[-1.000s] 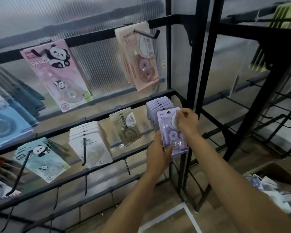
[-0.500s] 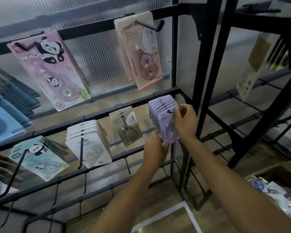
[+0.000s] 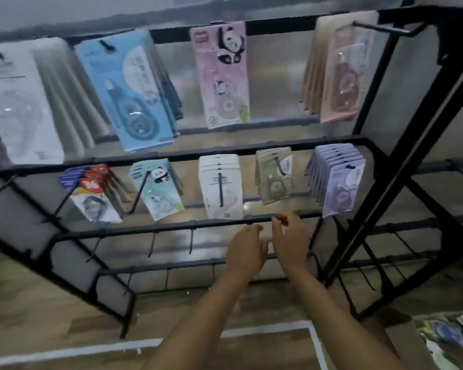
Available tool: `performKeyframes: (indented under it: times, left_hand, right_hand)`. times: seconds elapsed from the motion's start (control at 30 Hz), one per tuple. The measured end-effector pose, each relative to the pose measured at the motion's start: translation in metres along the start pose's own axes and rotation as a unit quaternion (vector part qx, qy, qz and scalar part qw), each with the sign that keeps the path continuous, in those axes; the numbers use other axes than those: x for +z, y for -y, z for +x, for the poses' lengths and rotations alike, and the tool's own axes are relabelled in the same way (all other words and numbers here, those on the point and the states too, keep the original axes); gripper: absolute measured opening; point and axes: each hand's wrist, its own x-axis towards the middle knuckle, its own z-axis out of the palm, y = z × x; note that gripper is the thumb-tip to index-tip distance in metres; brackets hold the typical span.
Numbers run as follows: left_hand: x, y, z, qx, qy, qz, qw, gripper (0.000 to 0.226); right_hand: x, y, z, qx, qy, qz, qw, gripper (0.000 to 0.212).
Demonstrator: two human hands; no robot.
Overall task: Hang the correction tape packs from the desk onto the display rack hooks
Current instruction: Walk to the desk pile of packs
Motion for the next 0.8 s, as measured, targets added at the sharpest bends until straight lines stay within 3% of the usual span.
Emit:
performKeyframes:
  times: [0.3,0.4,0.53,0.7,0.8]
  left_hand:
    - [-0.144,0.163,-0.172,-0.143,-0.056,0.097,0.983,0.038]
    - [-0.193,0.213,-0.253,-0.215,-0.086,0.122,0.965,0.033]
    - [-0.253,0.273,-0.365,-0.266,-0.187,0.144,0.935,0.026]
    - [-0.298,0.337,-0.492,-0.423,-0.199,0.127,0.874,0.037]
    - [-0.321,0.365,-0.560,-0.491,-0.222,0.145,0.830,0.035]
  right_hand:
    - [0.122,0.130,-0.180,-0.201,0.246,-0.036,0.948,0.015]
    - [0.165,0.174,-0.258,-0.293,0.308,-0.074,0.902,0.016]
    - [0.218,0.229,-0.366,-0.366,0.386,-0.073,0.844,0.017]
    - [0.269,0.292,-0.495,-0.453,0.485,-0.050,0.746,0.025]
    - [0.293,0.327,-0.568,-0.474,0.525,-0.023,0.706,0.029]
